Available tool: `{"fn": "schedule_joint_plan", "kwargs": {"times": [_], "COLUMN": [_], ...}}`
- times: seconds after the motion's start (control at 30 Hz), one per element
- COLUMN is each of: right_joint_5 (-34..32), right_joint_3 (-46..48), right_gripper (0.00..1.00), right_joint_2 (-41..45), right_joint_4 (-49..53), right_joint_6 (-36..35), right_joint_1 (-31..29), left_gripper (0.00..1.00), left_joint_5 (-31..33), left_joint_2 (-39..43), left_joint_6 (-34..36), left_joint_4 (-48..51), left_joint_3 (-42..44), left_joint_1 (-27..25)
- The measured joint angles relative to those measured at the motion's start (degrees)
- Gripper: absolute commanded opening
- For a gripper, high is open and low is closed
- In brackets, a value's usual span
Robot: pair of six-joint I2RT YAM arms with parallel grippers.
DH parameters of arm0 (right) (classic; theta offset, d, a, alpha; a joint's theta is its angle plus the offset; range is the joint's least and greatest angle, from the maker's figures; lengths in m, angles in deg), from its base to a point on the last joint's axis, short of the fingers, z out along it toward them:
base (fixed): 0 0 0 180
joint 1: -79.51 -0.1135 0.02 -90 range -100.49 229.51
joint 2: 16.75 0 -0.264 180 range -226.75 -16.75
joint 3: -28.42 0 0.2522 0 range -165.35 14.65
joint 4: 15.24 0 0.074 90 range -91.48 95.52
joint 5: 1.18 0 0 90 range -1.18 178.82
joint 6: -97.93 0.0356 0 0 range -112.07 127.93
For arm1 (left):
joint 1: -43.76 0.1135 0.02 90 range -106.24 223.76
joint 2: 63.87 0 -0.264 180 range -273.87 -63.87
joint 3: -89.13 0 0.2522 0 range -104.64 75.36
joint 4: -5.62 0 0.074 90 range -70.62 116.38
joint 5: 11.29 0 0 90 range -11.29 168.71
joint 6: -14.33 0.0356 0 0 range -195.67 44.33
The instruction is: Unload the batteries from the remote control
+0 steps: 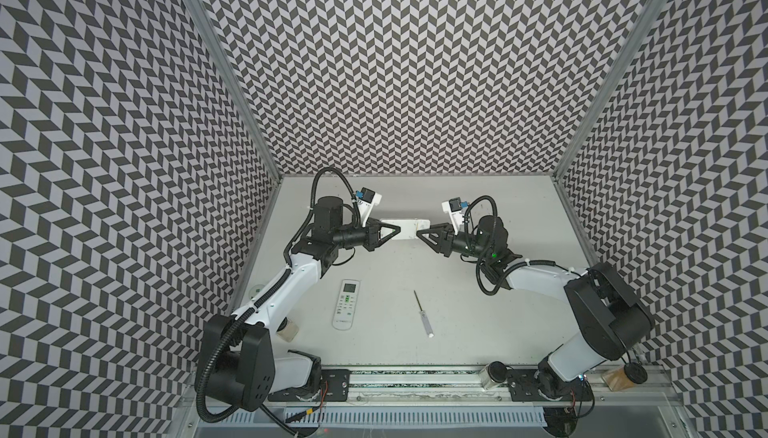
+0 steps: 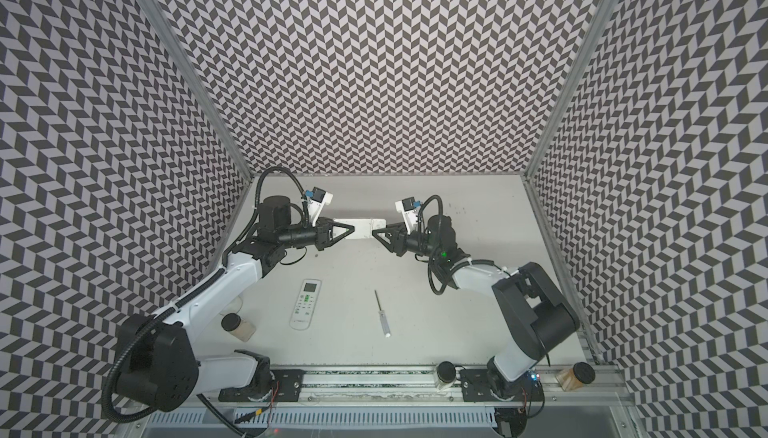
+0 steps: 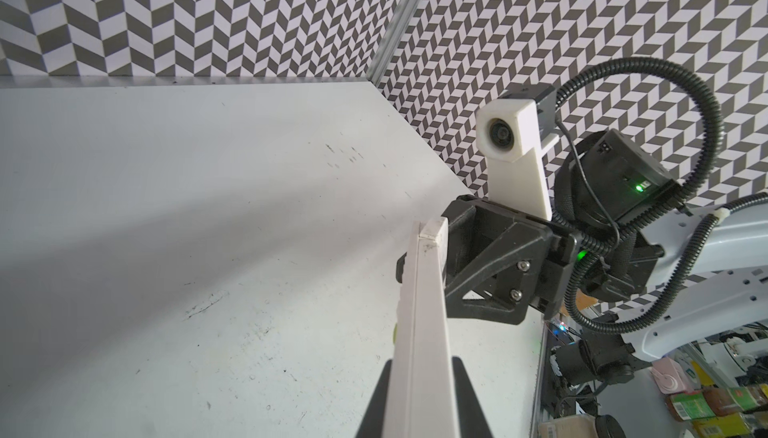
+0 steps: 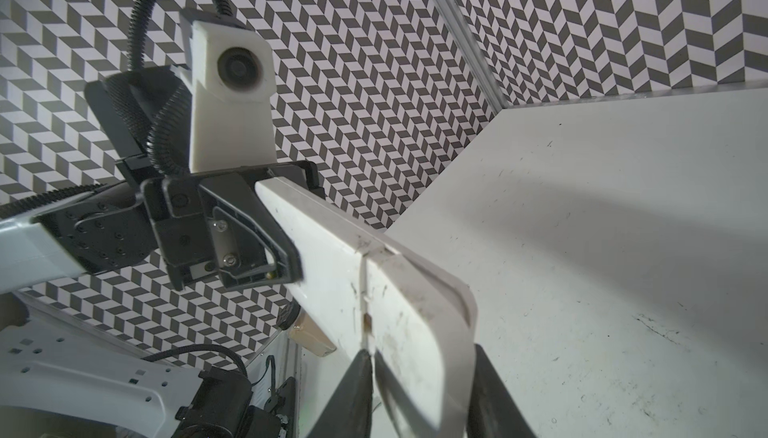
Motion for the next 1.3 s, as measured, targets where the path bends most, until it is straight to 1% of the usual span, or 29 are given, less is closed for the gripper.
{"fn": "schedule_joint_plan", "kwargs": {"times": [0.1, 0.3, 0.57, 0.83, 0.93, 1.03, 1.13, 1.3], "right_joint_5": [-0.79, -0.37, 1.14, 1.33, 1.31, 0.92, 0.04, -2.23], "right_joint_3": [0.13, 0.15, 0.11, -0.92, -1.01, -0.94, 0.17, 0.9], "right_gripper": [0.3, 0.16, 0.16, 0.15, 0.18, 0.23, 0.24, 0.29], "right_joint_2": [0.0, 0.44, 0.48, -0.28, -0.33, -0.22, 1.2, 4.42], "right_joint_4": [1.14, 1.38, 0.17, -0.28, -0.22, 0.76, 2.71, 9.11], "right_joint_6": [-0.46, -0.87, -0.74, -0.57, -1.03, -2.19, -3.69, -9.88], "right_joint_1": [-0.02, -0.39, -1.14, -1.27, -1.27, -1.22, -1.09, -1.22], "left_gripper": [0.0, 0.0, 0.0, 0.0, 0.0, 0.0, 0.0, 0.0], "left_joint_5": [1.42, 4.68, 5.64, 4.17, 4.35, 5.88, 7.15, 8.41], "left_joint_2": [0.0, 0.02, 0.02, 0.02, 0.02, 0.02, 0.0, -0.13], "left_joint_6": [-0.24, -0.2, -0.33, -0.61, -0.39, 0.09, 0.5, 0.72], "left_joint_4": [0.24, 0.44, 0.55, 0.35, 0.35, 0.5, 0.72, 0.92], "left_joint_3": [0.13, 0.63, 0.63, 0.7, 0.7, 0.7, 0.72, 0.72], "left_joint_1": [-0.02, 0.35, 0.35, 0.28, 0.28, 0.31, 0.31, 0.37]}}
